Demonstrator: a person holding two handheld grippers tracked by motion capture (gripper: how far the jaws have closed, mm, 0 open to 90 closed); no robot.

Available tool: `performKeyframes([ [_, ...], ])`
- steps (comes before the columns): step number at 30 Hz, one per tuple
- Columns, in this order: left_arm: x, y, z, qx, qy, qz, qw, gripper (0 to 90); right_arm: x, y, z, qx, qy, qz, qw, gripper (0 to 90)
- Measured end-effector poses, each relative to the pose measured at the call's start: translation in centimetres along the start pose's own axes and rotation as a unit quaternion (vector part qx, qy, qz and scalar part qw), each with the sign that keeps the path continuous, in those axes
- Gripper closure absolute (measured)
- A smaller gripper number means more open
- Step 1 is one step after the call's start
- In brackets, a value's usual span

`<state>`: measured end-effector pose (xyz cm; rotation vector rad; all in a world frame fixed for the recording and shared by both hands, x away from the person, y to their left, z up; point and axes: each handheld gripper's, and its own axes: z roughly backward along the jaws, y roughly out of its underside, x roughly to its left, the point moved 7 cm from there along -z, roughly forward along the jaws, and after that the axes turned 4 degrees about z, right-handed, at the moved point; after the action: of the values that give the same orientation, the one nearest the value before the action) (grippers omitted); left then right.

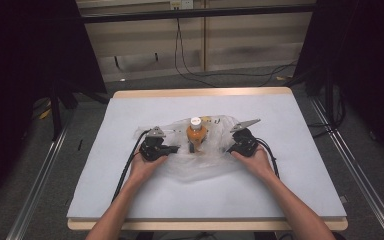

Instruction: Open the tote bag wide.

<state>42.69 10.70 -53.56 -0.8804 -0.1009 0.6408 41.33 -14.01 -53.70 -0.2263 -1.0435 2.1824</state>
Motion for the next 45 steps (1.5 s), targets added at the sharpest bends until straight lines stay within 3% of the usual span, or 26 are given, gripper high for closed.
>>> performKeyframes([
  [2, 0.0, 0.1, 0.1, 0.004, -0.005, 0.001, 1.0, 90.0, -0.6, 0.3, 0.4, -0.001, -0.001, -0.015, 0.9999, 90.0],
  [5, 0.5, 0.4, 0.7, 0.004, -0.014, 0.004, 0.9999, 90.0, -1.0, 0.7, 1.0, 0.003, 0.016, -0.013, 0.9998, 90.0],
  [7, 0.9, 0.6, 1.1, 0.008, -0.016, 0.009, 0.9998, 90.0, -1.3, 1.0, 1.4, 0.004, 0.018, -0.01, 0.9998, 90.0],
  [9, 1.0, 0.7, 1.2, 0.002, -0.006, 0.015, 0.9999, 90.0, -1.9, 1.3, 1.8, -0.002, 0.019, -0.027, 0.9994, 90.0],
  [12, 1.2, 0.7, 1.3, 0.006, -0.024, 0.004, 0.9997, 90.0, -2.7, 1.5, 2.4, 0.002, 0.047, -0.026, 0.9985, 90.0],
  [14, 1.4, 0.8, 1.4, 0.009, -0.021, 0.009, 0.9997, 90.0, -3.2, 1.8, 2.8, 0.002, 0.063, -0.029, 0.9976, 90.0],
  [17, 1.9, 0.9, 1.8, 0.01, -0.034, 0.014, 0.9993, 90.0, -3.8, 2.1, 3.3, 0.001, 0.078, -0.042, 0.9961, 90.0],
  [19, 2.2, 1.0, 2.0, 0.007, -0.031, 0.019, 0.9993, 90.0, -4.0, 2.3, 3.5, 0.009, 0.098, -0.034, 0.9946, 90.0],
  [21, 2.7, 1.2, 2.3, 0.01, -0.044, 0.021, 0.9988, 90.0, -4.0, 2.3, 3.6, 0.007, 0.106, -0.035, 0.9937, 90.0],
  [24, 3.1, 1.3, 2.5, 0.003, -0.036, 0.031, 0.9989, 90.0, -4.2, 2.4, 3.7, 0.007, 0.11, -0.038, 0.9932, 90.0],
  [26, 3.0, 1.3, 2.5, 0.005, -0.04, 0.026, 0.9988, 90.0, -4.7, 2.5, 3.9, 0.001, 0.106, -0.049, 0.9932, 90.0],
  [31, 2.9, 1.4, 2.5, 0.003, -0.026, 0.026, 0.9993, 90.0, -5.0, 2.7, 4.1, -0.005, 0.107, -0.057, 0.9926, 90.0],
  [33, 2.5, 1.1, 2.6, -0.013, -0.018, 0.029, 0.9993, 90.0, -4.8, 2.8, 4.1, -0.015, 0.098, -0.061, 0.9932, 90.0],
  [37, 0.7, 0.0, 2.9, -0.032, 0.005, 0.019, 0.9993, 90.0, -3.1, 1.7, 4.3, -0.04, 0.06, -0.063, 0.9954, 90.0],
  [39, -0.3, -0.4, 3.3, -0.037, 0.019, 0.011, 0.9991, 90.0, -1.9, 1.1, 4.7, -0.042, 0.052, -0.053, 0.9963, 90.0],
  [42, -0.9, -0.6, 3.9, -0.037, 0.014, -0.003, 0.9992, 90.0, -0.7, 0.8, 5.5, -0.049, 0.042, -0.043, 0.997, 90.0],
  [45, -1.8, -1.2, 5.7, -0.062, 0.027, -0.012, 0.9976, 90.0, 0.3, 0.0, 7.6, -0.077, 0.037, -0.038, 0.9956, 90.0],
])
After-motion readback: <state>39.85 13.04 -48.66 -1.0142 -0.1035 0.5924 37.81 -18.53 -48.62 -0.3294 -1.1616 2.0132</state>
